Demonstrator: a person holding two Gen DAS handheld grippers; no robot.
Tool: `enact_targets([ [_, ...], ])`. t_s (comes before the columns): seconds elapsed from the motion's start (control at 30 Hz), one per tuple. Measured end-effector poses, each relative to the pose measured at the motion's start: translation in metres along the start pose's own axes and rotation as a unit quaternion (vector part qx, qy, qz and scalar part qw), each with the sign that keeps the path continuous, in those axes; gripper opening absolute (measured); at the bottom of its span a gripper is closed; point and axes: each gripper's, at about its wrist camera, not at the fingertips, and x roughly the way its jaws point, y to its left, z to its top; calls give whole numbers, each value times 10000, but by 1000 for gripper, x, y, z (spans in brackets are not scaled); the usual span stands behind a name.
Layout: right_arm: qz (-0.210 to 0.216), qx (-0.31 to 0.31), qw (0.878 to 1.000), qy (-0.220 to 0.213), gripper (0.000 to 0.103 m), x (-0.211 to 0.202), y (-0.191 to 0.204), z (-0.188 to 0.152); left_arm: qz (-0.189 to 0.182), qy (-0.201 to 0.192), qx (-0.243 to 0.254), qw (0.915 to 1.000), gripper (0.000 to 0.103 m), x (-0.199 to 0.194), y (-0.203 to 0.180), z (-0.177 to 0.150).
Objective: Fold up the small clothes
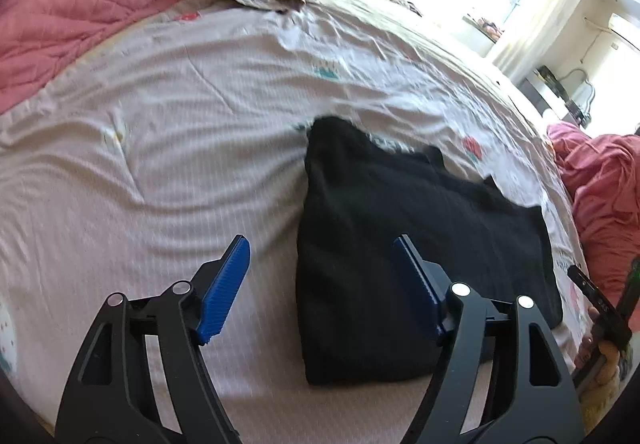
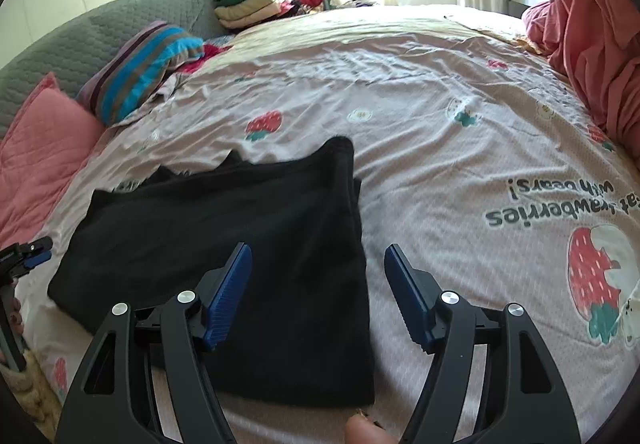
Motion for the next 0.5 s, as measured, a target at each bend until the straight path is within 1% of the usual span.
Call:
enact_targets([
  [0.13, -29, -31, 9999, 108, 67, -4, 0, -12, -73, 160, -33, 9998, 66, 2, 1, -13],
  [0.27, -25, 45, 9996, 289, 67, -6, -6, -25, -329, 465, -290, 9980, 66, 11, 6, -25],
  [0.3, -30, 64, 9994, 335, 65, -6, -9, -29, -368, 493, -361, 9975, 64, 13, 8, -26],
  [0.33, -47, 70, 9992, 390, 63, -6, -10, -33, -380, 504, -448, 9970, 52, 15, 10, -29],
  [0.37, -52, 73, 9991, 415, 56, -6, -12, -36, -432, 533, -529, 9962, 34, 17, 11, -31],
  [0.4, -40, 82, 9989, 455, 52, -6, -14, -39, -539, 554, -603, 9952, 29, 18, 13, -32],
  [0.43, -5, 113, 9987, 492, 51, -6, -16, -41, -647, 573, -694, 9938, 26, 19, 14, -34],
  [0.47, 22, 147, 9986, 507, 50, -5, -17, -43, -645, 578, -704, 9938, 25, 18, 13, -34],
  [0.5, 83, 222, 9983, 538, 45, -4, -20, -44, -628, 567, -684, 9941, 22, 18, 12, -35],
])
